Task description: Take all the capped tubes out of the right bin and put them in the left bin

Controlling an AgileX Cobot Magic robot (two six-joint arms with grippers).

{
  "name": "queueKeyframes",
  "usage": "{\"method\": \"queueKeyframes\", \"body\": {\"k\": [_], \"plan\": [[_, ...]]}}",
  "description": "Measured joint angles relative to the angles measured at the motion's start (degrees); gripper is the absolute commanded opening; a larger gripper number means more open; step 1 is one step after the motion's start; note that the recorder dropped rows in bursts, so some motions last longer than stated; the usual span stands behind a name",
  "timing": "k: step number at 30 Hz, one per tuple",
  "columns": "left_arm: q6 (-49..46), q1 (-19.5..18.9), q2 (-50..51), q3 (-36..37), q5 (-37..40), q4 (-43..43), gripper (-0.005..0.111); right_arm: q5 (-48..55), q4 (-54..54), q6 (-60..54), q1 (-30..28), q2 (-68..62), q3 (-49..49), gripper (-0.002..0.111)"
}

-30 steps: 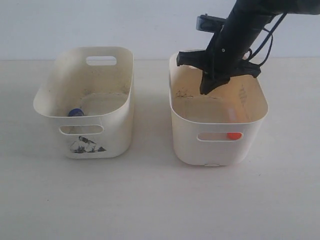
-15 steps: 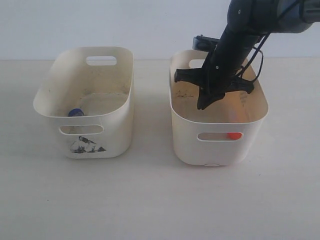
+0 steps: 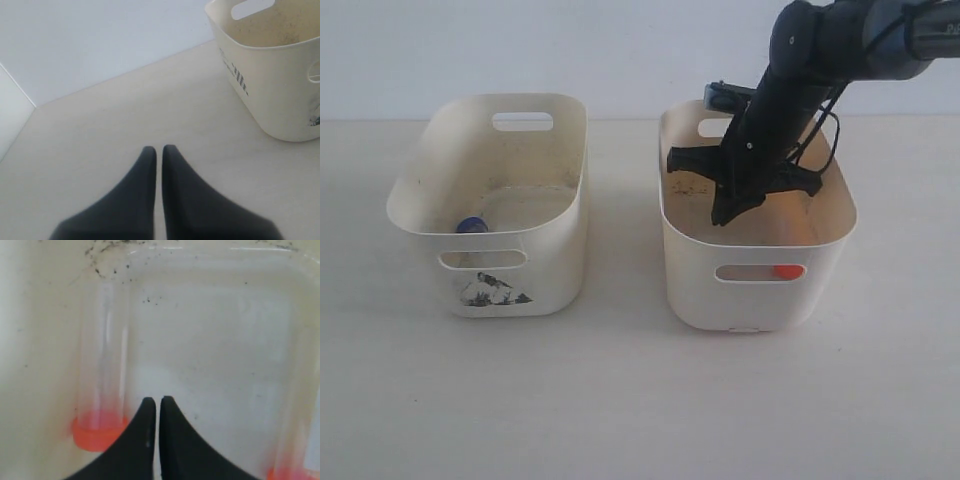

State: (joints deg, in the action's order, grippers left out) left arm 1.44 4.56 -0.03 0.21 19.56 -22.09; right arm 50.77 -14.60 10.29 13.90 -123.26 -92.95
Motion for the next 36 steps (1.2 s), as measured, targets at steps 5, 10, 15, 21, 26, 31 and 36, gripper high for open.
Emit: {"method": "queueKeyframes", "body": {"k": [5,10,15,21,26,31,36], "plan": [[0.0,0.0,0.0,0.0,0.0,0.0,0.004,-0.34,-0.59,0.0,0.0,-1.59,0.0,0.003],[0.0,0.0,0.0,0.0,0.0,0.0,0.004,0.11,-2.26,-2.81,-0.03,-1.59,0.0,0.037],[0.0,0.0,0.0,0.0,0.0,0.0,0.004,-0.26,-5.03,-4.7,-0.12,-1.59,0.0,0.104],[0.0,0.0,0.0,0.0,0.0,0.0,0.004,-1.7,-4.77,-4.3,-0.12,-1.59,0.0,0.105],[0.0,0.0,0.0,0.0,0.0,0.0,0.004,-2.55,-4.77,-4.3,-0.12,-1.59,0.0,0.105],[0.0,0.0,0.0,0.0,0.0,0.0,0.004,-4.52,-4.67,-4.3,-0.12,-1.94,0.0,0.105],[0.0,0.0,0.0,0.0,0.0,0.0,0.004,-5.3,-5.03,-4.09,-0.25,-3.81,0.0,0.105]]}}
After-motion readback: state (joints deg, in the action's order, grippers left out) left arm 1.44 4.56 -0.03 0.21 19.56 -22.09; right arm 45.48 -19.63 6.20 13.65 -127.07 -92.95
